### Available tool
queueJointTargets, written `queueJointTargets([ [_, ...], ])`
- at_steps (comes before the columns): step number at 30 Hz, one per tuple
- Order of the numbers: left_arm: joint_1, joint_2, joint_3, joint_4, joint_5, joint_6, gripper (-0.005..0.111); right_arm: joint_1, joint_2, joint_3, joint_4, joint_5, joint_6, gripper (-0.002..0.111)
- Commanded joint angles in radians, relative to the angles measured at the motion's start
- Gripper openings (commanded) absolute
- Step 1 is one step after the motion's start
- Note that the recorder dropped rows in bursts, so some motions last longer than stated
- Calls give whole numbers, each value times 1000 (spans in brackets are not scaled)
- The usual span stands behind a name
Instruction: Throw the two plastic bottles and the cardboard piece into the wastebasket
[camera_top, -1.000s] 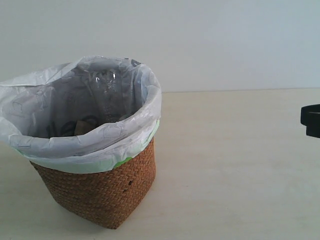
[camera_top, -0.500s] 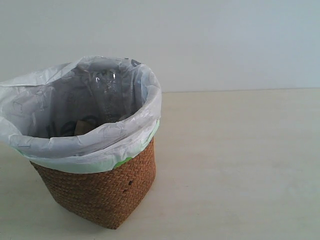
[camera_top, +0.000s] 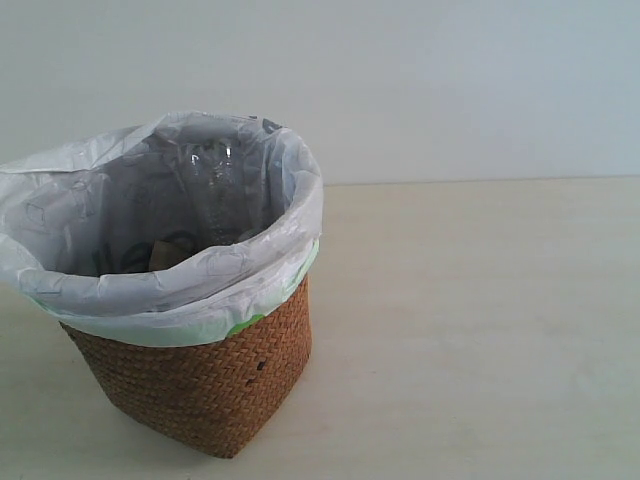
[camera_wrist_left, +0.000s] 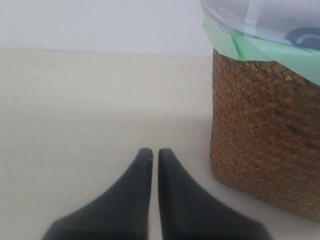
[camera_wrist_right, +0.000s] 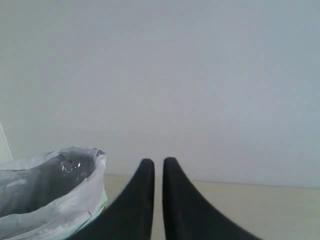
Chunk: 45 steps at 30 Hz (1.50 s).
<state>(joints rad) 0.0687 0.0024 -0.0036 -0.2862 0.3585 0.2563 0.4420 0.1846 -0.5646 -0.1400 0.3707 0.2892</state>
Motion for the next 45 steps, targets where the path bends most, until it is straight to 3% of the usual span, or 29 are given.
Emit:
queueJointTargets([
  [1, 3, -2, 4, 6, 1, 5, 4, -60, -5, 107, -29, -193, -14, 3],
  [9, 3, -2, 4, 6, 1, 5, 4, -84, -51, 330, -30, -371, -63, 3],
  [19, 3, -2, 4, 6, 1, 5, 4, -84, -185, 524, -28, -371, -51, 3],
  [26, 3, -2, 4, 6, 1, 5, 4, -84, -185, 565, -23, -338, -10, 3],
  [37, 3, -2, 4, 6, 1, 5, 4, -84, -185, 565, -53, -50, -65, 3],
  [45, 3, -2, 4, 6, 1, 5, 4, -84, -185, 565, -58, -27, -48, 3],
])
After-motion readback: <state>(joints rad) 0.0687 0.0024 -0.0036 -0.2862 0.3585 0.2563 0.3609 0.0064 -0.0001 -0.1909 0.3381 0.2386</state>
